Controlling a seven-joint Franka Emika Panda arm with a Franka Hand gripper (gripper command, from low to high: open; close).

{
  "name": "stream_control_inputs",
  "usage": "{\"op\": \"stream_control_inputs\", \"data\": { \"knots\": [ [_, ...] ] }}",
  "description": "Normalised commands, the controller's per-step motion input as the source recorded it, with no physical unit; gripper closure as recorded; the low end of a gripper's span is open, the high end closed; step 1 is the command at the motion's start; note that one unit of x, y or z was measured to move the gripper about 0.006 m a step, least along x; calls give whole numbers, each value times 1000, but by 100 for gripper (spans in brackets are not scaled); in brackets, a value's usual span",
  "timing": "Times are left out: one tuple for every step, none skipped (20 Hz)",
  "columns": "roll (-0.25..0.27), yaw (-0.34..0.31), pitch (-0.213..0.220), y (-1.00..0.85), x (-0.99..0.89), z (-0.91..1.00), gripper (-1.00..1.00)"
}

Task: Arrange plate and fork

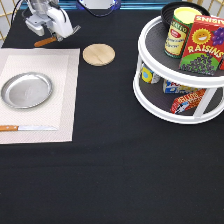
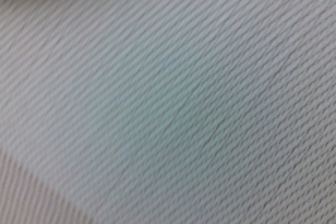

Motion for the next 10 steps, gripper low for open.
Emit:
{"op": "stream_control_inputs", "data": {
  "knots": [
    [0, -368, -74, 0, 0, -60, 100],
    [0, -374, -58, 0, 0, -3, 100],
    [0, -375, -45, 0, 0, 0, 100],
    [0, -375, -25, 0, 0, 0, 100],
    [0, -368, 0, 0, 0, 0, 100],
    [0, -349, 0, -6, 89, 23, 100],
    [-4, -324, 0, -57, 186, 74, 100],
    [-14, -311, 7, -63, 291, 86, 100],
    [-15, -299, 14, -83, 331, 89, 100],
    [-17, -267, 34, -149, 451, 111, 100]
  ]
}}
